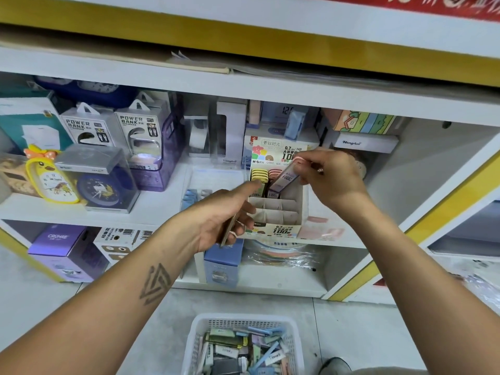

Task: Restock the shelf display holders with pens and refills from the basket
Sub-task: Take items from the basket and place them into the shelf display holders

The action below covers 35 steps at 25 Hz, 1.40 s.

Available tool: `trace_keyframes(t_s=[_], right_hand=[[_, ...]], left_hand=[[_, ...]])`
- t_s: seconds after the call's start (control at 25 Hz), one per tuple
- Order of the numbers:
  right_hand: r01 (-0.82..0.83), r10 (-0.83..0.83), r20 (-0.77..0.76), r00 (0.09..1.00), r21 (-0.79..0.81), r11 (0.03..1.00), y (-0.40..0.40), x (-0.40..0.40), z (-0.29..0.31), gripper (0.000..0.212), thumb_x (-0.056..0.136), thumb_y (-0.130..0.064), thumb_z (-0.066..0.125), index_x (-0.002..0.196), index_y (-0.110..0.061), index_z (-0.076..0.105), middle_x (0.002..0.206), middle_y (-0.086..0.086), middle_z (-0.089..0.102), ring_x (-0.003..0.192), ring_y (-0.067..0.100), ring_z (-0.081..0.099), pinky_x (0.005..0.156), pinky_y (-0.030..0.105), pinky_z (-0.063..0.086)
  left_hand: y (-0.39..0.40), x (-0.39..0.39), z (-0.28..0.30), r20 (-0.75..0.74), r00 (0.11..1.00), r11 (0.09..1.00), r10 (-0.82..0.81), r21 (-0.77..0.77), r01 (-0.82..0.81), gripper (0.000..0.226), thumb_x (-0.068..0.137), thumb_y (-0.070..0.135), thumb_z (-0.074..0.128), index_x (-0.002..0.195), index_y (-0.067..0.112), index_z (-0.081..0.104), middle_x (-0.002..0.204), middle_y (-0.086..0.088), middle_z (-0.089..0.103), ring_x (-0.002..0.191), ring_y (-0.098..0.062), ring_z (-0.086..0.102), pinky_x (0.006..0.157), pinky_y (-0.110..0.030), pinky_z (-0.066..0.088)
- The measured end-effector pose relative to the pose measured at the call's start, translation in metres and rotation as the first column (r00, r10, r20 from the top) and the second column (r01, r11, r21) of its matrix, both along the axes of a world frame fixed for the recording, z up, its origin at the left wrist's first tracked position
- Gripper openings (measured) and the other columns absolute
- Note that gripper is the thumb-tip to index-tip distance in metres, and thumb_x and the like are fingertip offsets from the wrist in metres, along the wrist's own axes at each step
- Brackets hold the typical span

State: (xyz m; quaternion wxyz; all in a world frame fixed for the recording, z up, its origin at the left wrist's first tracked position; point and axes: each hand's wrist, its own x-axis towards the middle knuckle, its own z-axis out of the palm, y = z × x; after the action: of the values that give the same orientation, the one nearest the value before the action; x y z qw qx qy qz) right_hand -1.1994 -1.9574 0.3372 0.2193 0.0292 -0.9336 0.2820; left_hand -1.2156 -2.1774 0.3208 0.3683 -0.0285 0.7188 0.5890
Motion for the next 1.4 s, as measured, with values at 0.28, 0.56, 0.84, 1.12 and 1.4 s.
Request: trace_keyframes(t_s=[0.28, 0.56, 0.84, 1.12, 1.4], right_hand=[[-0.047, 0.057, -0.036, 0.998, 0.235, 0.971, -0.017, -0.001, -0.013, 0.014, 0.094, -0.012, 0.065, 0.106, -0.017, 0.059, 0.084, 0.009, 0.069, 0.075, 0.031, 0.061, 0.066, 0.039, 0.051], [-0.085, 0.079, 0.031, 0.996, 0.269, 0.959, -0.024, -0.003, -0.015, 0.018, 0.097, -0.010, 0.059, 0.104, -0.009, 0.075, 0.102, 0.003, 0.069, 0.089, 0.026, 0.065, 0.079, 0.039, 0.053], [-0.244, 0.430, 0.238, 0.871, -0.551, 0.798, -0.027, 0.007, 0.002, 0.038, 0.089, 0.016, 0.060, 0.113, -0.010, 0.073, 0.111, 0.004, 0.075, 0.106, 0.020, 0.070, 0.092, 0.035, 0.057], [-0.176, 0.240, 0.086, 0.967, -0.459, 0.871, -0.011, 0.008, 0.013, 0.022, 0.082, -0.006, 0.078, 0.100, -0.017, 0.078, 0.083, -0.010, 0.076, 0.071, 0.005, 0.064, 0.066, 0.019, 0.053], [-0.081, 0.080, -0.016, 0.997, -0.063, 0.995, -0.026, -0.004, -0.003, 0.019, 0.086, -0.012, 0.076, 0.105, -0.016, 0.078, 0.091, -0.007, 0.068, 0.074, 0.005, 0.058, 0.075, 0.023, 0.045]], left_hand=[[0.001, 0.004, -0.003, 0.009, 0.996, 0.969, 0.083, 0.233, -0.083, 0.013, 0.097, 0.006, 0.049, 0.099, 0.006, 0.062, 0.076, -0.010, 0.064, 0.067, -0.018, 0.058, 0.058, -0.027, 0.047], [-0.001, 0.005, -0.007, -0.132, 0.990, 0.979, 0.056, 0.203, -0.028, 0.010, 0.090, 0.001, 0.066, 0.097, 0.007, 0.069, 0.086, -0.010, 0.071, 0.078, -0.021, 0.067, 0.075, -0.039, 0.057], [0.004, 0.005, -0.006, -0.056, 0.995, 0.900, 0.084, 0.433, -0.052, 0.022, 0.097, -0.006, 0.049, 0.109, -0.001, 0.066, 0.077, -0.010, 0.062, 0.067, -0.018, 0.060, 0.059, -0.033, 0.055], [-0.001, -0.004, -0.014, -0.417, 0.892, 0.984, 0.174, 0.106, -0.143, 0.027, 0.098, 0.008, 0.056, 0.080, 0.018, 0.073, 0.090, -0.009, 0.076, 0.081, -0.025, 0.070, 0.077, -0.036, 0.057], [-0.005, 0.003, -0.037, -0.793, 0.513, 0.915, -0.327, -0.402, -0.039, 0.015, 0.088, 0.008, 0.065, 0.099, 0.017, 0.071, 0.104, 0.001, 0.063, 0.090, -0.018, 0.063, 0.080, -0.030, 0.052]])
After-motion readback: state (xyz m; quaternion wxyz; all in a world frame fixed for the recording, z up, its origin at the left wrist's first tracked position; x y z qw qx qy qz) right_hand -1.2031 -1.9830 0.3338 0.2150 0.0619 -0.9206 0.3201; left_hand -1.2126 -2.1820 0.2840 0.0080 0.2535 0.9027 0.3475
